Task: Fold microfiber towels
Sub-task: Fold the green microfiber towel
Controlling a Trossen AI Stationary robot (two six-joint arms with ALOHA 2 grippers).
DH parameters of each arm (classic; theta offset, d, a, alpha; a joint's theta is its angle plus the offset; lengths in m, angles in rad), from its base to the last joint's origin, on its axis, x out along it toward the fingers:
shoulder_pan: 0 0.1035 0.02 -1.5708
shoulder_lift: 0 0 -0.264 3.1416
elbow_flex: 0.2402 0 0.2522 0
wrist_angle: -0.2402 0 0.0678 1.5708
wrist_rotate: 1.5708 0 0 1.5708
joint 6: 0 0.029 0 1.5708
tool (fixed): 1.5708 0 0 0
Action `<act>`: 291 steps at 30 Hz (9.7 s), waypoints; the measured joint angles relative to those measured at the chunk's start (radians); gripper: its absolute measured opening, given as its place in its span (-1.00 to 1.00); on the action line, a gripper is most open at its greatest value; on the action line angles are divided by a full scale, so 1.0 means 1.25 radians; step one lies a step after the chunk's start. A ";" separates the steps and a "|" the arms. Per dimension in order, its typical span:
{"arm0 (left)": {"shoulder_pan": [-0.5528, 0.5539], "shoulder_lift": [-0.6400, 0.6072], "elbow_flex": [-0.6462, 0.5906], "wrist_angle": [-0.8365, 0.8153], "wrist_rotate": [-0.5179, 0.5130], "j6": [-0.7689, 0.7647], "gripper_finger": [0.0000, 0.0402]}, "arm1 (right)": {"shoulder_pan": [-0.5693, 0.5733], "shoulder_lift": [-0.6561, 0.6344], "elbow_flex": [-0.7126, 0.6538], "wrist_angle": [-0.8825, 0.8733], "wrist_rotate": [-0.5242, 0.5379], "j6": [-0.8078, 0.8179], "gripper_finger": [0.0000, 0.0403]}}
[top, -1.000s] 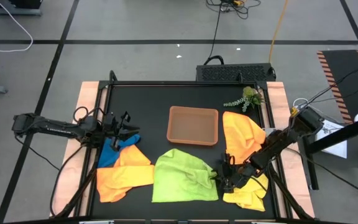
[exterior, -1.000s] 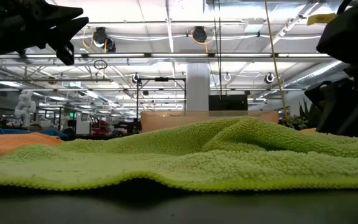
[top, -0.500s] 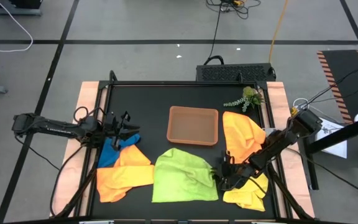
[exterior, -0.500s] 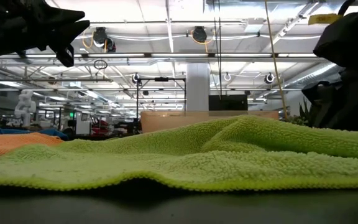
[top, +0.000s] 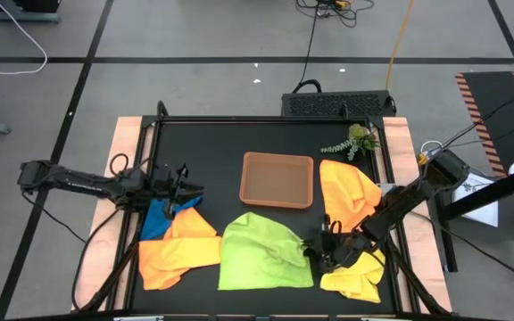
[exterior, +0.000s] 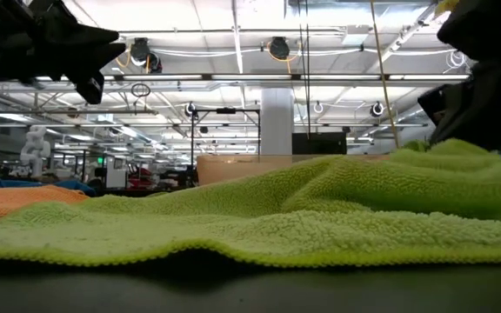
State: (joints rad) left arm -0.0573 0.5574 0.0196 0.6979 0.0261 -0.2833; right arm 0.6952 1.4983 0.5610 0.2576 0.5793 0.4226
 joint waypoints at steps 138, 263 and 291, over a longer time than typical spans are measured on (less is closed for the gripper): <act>-0.468 0.748 0.663 -0.709 -0.730 0.238 -1.00 | 0.000 -0.079 0.000 0.033 0.014 -0.024 -0.98; -0.614 0.747 0.738 -0.252 -0.841 0.261 -1.00 | 0.156 -0.318 0.116 0.129 0.112 -0.136 -1.00; -0.388 0.747 0.416 -0.207 -0.737 0.263 -1.00 | -0.062 -0.305 -0.136 0.026 0.121 0.071 -1.00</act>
State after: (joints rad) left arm -0.5427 1.4910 0.5392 0.4392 -0.8945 0.0450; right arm 0.6177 1.1169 0.3908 0.2902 0.7304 0.5108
